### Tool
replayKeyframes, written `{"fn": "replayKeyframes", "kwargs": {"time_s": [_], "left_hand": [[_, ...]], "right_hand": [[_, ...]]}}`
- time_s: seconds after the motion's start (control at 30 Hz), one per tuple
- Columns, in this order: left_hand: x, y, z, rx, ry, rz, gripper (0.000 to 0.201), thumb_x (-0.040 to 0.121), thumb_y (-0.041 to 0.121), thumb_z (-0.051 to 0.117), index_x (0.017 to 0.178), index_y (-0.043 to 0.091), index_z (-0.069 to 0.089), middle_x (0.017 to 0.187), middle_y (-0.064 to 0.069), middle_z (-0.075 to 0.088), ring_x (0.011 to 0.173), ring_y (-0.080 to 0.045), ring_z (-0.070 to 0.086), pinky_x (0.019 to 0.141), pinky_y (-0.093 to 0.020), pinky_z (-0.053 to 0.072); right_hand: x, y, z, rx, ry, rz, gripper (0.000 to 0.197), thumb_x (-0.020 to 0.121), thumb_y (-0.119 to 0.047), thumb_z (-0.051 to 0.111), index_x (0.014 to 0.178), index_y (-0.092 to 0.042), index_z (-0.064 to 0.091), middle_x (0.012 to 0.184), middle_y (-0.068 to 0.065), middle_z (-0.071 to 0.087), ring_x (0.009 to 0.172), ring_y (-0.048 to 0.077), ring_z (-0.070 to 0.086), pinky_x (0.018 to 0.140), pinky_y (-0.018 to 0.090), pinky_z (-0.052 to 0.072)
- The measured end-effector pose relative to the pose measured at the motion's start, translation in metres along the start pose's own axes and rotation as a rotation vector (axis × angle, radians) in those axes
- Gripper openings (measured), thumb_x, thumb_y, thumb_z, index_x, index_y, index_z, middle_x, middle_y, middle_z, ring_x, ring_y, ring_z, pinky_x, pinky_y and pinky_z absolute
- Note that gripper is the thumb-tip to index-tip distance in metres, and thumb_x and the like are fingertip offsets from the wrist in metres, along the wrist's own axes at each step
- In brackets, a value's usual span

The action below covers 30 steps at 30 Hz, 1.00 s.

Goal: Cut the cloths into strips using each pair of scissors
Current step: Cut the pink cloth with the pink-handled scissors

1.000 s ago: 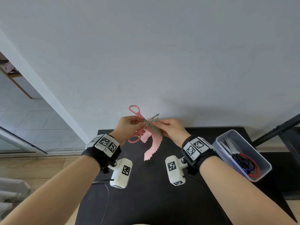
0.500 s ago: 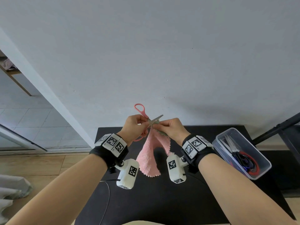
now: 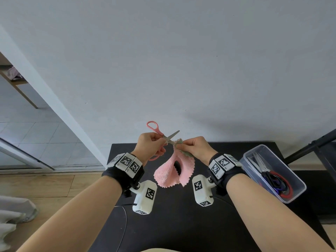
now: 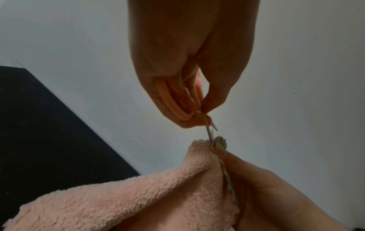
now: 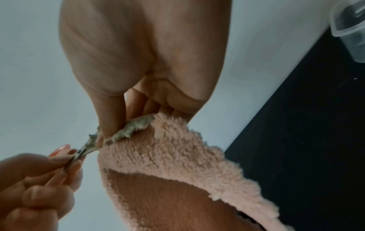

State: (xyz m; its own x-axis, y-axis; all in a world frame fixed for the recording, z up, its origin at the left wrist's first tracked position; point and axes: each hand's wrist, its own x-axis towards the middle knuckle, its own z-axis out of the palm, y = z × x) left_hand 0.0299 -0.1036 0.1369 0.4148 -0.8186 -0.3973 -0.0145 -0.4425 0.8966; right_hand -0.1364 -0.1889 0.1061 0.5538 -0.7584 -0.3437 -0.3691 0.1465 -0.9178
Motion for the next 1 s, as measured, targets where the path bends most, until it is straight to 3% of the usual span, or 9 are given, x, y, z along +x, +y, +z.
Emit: {"fn": "replayKeyframes", "kwargs": {"time_s": [0.1,0.23,0.33,0.4,0.57,0.73,0.83,0.9,1.0], "left_hand": [[-0.001,0.001,0.000,0.016,0.000,-0.025,0.010,0.088,0.006,0.057,0.082,0.003,0.065,0.063,-0.010,0.062,0.045,-0.014,0.056,0.051,-0.023,0.053],[0.002,0.001,-0.010,-0.009,0.035,-0.043,0.011,0.088,0.003,0.057,0.078,0.003,0.062,0.067,-0.010,0.059,0.052,-0.017,0.055,0.052,-0.024,0.053],[0.000,0.001,-0.015,-0.046,-0.012,-0.009,0.005,0.085,0.007,0.068,0.084,0.003,0.066,0.074,-0.009,0.064,0.062,-0.017,0.060,0.063,-0.023,0.057],[0.000,-0.002,-0.016,0.061,-0.004,0.033,0.010,0.082,0.015,0.073,0.082,0.005,0.070,0.073,-0.005,0.064,0.064,-0.014,0.057,0.066,-0.022,0.050],[0.000,-0.001,-0.017,0.197,0.034,0.066,0.009,0.080,0.018,0.074,0.077,0.010,0.071,0.069,-0.003,0.063,0.063,-0.012,0.054,0.061,-0.019,0.045],[-0.004,0.005,-0.019,0.213,0.027,0.038,0.008,0.080,0.008,0.069,0.073,0.006,0.066,0.048,0.001,0.062,0.042,-0.009,0.056,0.045,-0.014,0.045],[-0.006,0.008,-0.021,0.148,0.002,0.043,0.005,0.082,0.006,0.068,0.081,0.002,0.066,0.061,-0.006,0.071,0.048,-0.008,0.063,0.049,-0.015,0.048],[-0.005,0.008,-0.021,0.081,0.008,0.048,0.008,0.083,0.007,0.067,0.085,-0.001,0.067,0.072,-0.009,0.075,0.044,-0.010,0.059,0.051,-0.017,0.049],[-0.004,0.007,-0.020,-0.001,0.025,0.054,0.009,0.083,0.008,0.066,0.087,0.000,0.068,0.078,-0.010,0.075,0.049,-0.010,0.063,0.066,-0.023,0.052]], "right_hand": [[-0.001,0.002,-0.003,-0.017,0.004,0.009,0.018,0.081,-0.019,0.073,0.092,-0.004,0.074,0.070,-0.005,0.069,0.060,0.001,0.062,0.061,0.012,0.046],[-0.001,0.011,-0.012,0.014,0.038,0.046,0.016,0.081,-0.019,0.074,0.092,-0.007,0.075,0.081,0.002,0.072,0.075,0.010,0.065,0.076,0.020,0.051],[-0.003,0.012,-0.013,0.043,0.044,0.041,0.011,0.082,-0.018,0.073,0.088,-0.009,0.075,0.082,0.003,0.072,0.076,0.011,0.065,0.076,0.021,0.051],[-0.004,0.010,-0.012,0.042,0.057,0.020,0.011,0.083,-0.018,0.072,0.086,-0.009,0.075,0.080,0.004,0.071,0.075,0.013,0.063,0.077,0.024,0.051],[-0.003,0.006,-0.013,0.072,0.064,0.004,0.020,0.082,-0.020,0.072,0.096,-0.005,0.074,0.093,0.010,0.073,0.085,0.018,0.066,0.084,0.029,0.053],[-0.004,0.005,-0.021,0.118,0.097,0.001,0.018,0.082,-0.020,0.072,0.095,-0.008,0.075,0.095,0.009,0.074,0.094,0.022,0.068,0.089,0.031,0.052],[-0.007,0.003,-0.024,0.181,0.118,0.001,0.017,0.083,-0.016,0.071,0.097,-0.007,0.073,0.097,0.009,0.073,0.094,0.020,0.069,0.088,0.029,0.053],[-0.009,0.004,-0.026,0.218,0.134,0.000,0.020,0.084,-0.014,0.070,0.102,-0.005,0.072,0.097,0.008,0.073,0.093,0.018,0.068,0.088,0.028,0.053],[-0.009,0.008,-0.030,0.242,0.162,0.005,0.020,0.084,-0.014,0.070,0.101,-0.004,0.072,0.097,0.010,0.073,0.094,0.020,0.068,0.092,0.034,0.053]]}}
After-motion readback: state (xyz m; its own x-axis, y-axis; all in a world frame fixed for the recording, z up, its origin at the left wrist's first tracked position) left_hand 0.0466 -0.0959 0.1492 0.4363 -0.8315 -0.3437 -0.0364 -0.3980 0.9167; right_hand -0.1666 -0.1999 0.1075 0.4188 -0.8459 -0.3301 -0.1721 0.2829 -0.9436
